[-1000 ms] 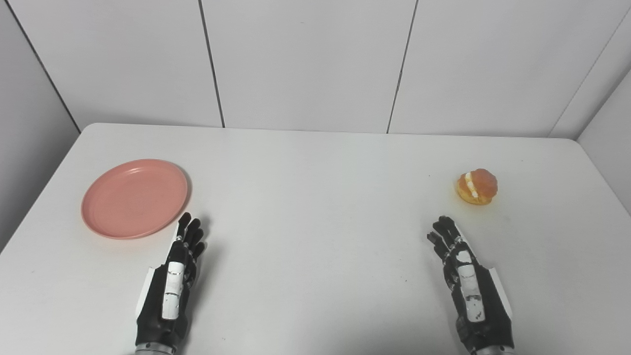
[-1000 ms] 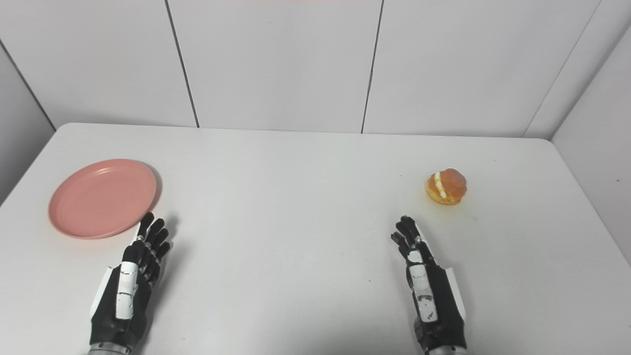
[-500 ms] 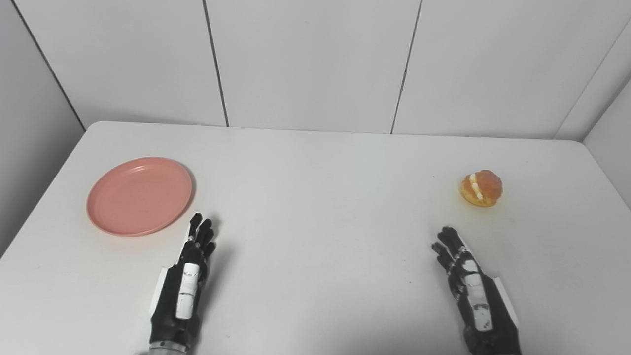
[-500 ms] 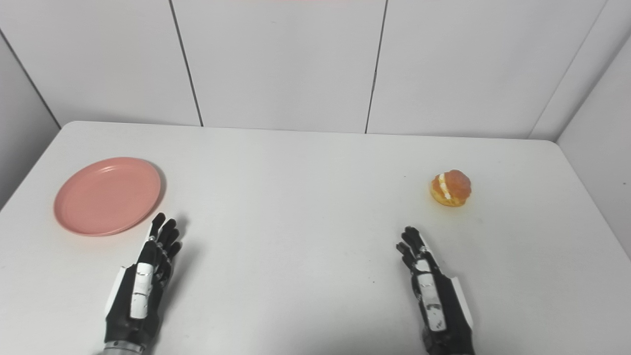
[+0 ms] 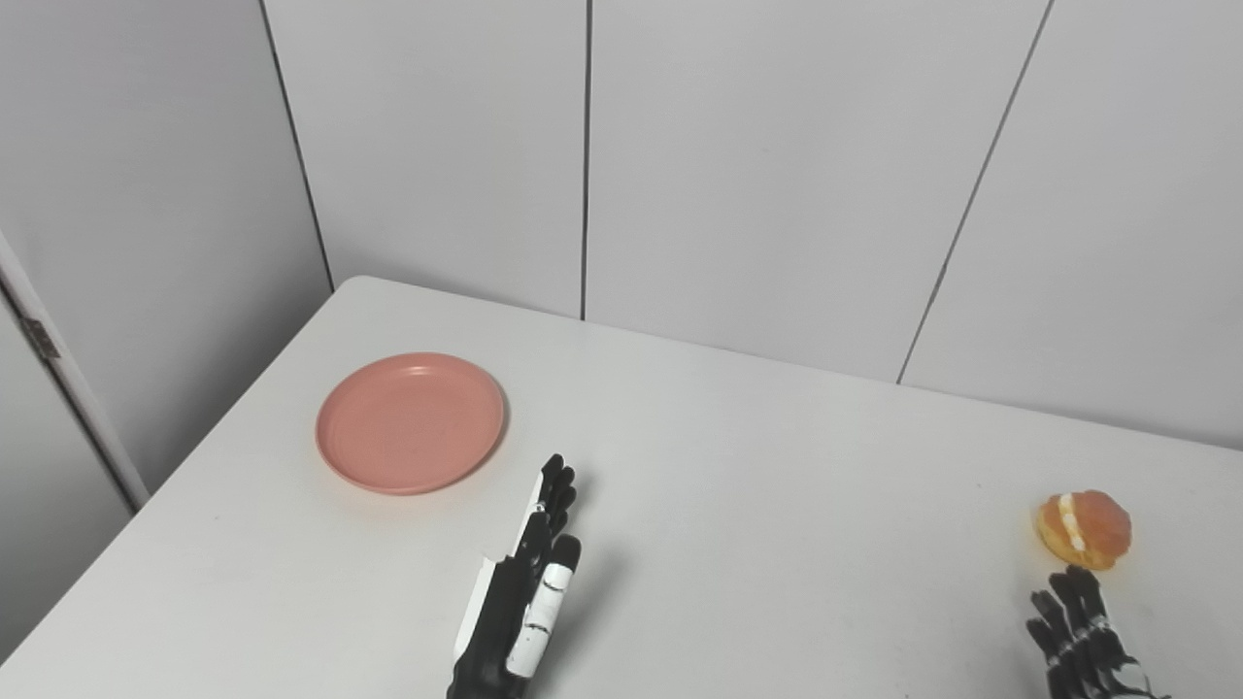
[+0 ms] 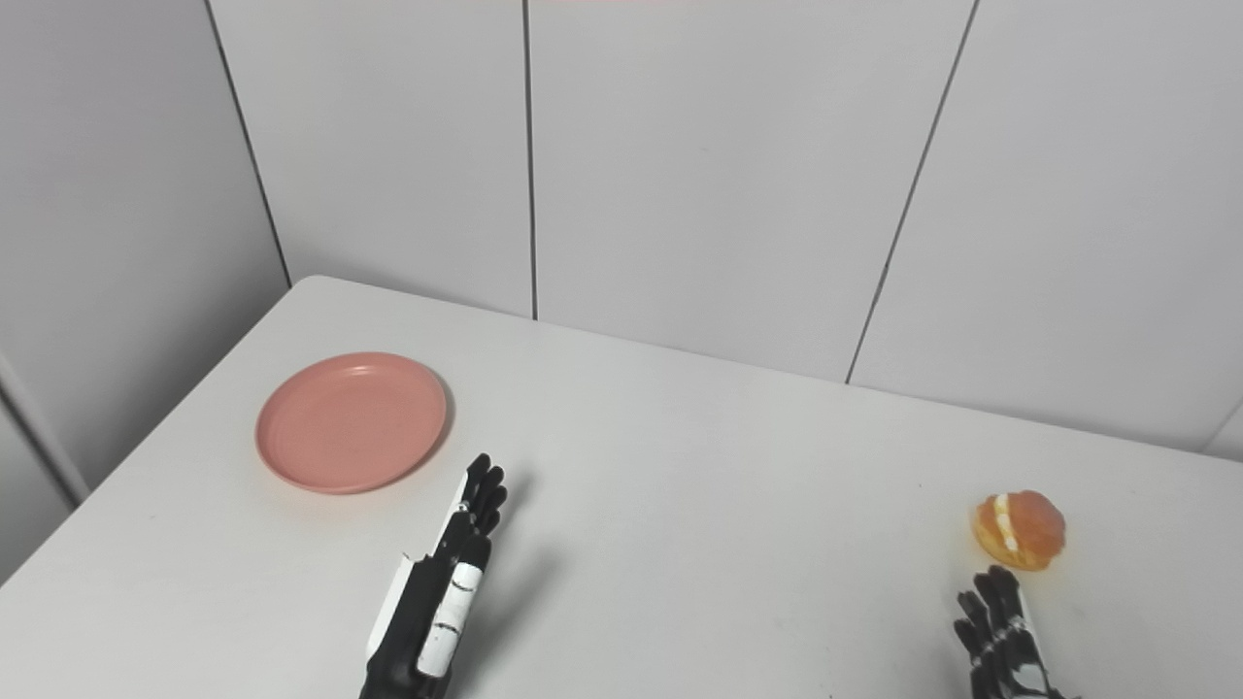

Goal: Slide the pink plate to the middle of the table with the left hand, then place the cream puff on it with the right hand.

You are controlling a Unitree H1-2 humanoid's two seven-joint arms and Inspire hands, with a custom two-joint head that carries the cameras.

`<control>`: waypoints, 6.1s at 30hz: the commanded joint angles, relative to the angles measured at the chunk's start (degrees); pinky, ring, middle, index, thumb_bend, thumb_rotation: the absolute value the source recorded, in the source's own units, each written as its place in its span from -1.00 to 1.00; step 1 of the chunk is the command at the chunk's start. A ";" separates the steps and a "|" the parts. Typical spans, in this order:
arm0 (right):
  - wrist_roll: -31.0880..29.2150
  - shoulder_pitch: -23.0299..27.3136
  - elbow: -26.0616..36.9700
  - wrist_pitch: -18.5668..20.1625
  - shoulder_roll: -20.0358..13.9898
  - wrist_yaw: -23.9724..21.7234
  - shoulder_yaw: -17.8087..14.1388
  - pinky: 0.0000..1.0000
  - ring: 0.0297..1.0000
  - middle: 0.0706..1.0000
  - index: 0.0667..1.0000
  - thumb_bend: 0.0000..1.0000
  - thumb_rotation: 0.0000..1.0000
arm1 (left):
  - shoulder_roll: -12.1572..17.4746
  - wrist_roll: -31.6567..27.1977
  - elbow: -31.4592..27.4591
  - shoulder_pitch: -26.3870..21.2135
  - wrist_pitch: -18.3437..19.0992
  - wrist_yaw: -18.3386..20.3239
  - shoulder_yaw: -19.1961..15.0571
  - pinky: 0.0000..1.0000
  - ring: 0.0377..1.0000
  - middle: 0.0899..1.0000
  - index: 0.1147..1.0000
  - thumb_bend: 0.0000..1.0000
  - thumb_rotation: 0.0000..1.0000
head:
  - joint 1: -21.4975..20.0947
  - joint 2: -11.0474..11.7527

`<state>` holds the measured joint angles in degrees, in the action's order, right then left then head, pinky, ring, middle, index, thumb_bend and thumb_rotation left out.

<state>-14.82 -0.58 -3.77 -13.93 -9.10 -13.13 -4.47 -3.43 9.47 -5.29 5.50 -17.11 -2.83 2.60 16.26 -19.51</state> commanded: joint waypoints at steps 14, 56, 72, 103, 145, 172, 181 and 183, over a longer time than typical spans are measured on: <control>-0.26 -0.32 -9.79 -6.17 0.28 -3.46 0.22 1.00 1.00 1.00 1.00 0.72 1.00 | -1.37 0.69 11.57 -2.65 -7.77 -2.51 0.71 0.85 0.86 0.92 0.96 0.13 0.85 | 1.66 4.80; 4.96 -6.66 4.35 8.87 3.03 3.94 2.27 0.81 0.72 0.75 0.80 0.49 1.00 | 18.66 -12.00 0.29 -28.08 5.57 -0.70 -16.88 0.93 0.82 0.80 0.76 0.86 0.90 | -2.40 0.45; 4.37 -6.88 4.63 9.43 2.66 3.76 2.47 0.85 0.74 0.78 0.84 0.49 1.00 | 30.67 -17.50 20.55 -33.16 -1.37 2.92 -22.17 0.96 0.85 0.77 0.73 0.90 0.90 | -1.95 -0.14; 4.18 -7.94 6.63 9.77 1.52 3.40 3.53 0.93 0.77 0.81 0.92 0.46 1.00 | 30.46 -23.33 50.73 -36.19 -9.80 12.21 -27.58 0.86 0.83 0.77 0.79 0.83 0.88 | -2.17 -2.23; 4.52 -8.52 8.99 11.85 1.27 4.06 4.89 0.83 0.68 0.75 0.88 0.56 1.00 | 31.36 -28.01 45.73 -32.51 4.17 23.59 -17.96 0.90 0.88 0.80 0.76 0.85 1.00 | -3.67 -4.59; 5.15 -9.30 11.11 12.39 1.42 5.13 6.27 0.80 0.64 0.72 0.84 0.62 1.00 | 22.29 -24.41 35.33 -30.24 9.95 21.31 -9.81 0.77 0.83 0.78 0.74 0.83 1.00 | -5.30 -6.17; 5.51 -9.20 11.08 12.09 1.43 5.42 6.63 0.79 0.64 0.72 0.83 0.59 1.00 | 21.36 -24.76 38.17 -31.66 8.44 22.68 -8.22 0.76 0.83 0.78 0.75 0.81 1.00 | -5.78 -6.54; 5.63 -9.31 11.31 12.25 1.44 5.55 6.73 0.79 0.64 0.72 0.83 0.58 1.00 | 20.93 -24.60 39.23 -32.05 8.05 22.53 -7.93 0.77 0.82 0.78 0.74 0.89 1.00 | -5.91 -6.69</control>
<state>-9.66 -8.28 7.17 -5.20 -7.76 -6.08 0.75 20.03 -15.89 32.54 -25.30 -10.20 17.59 -7.51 10.28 -26.19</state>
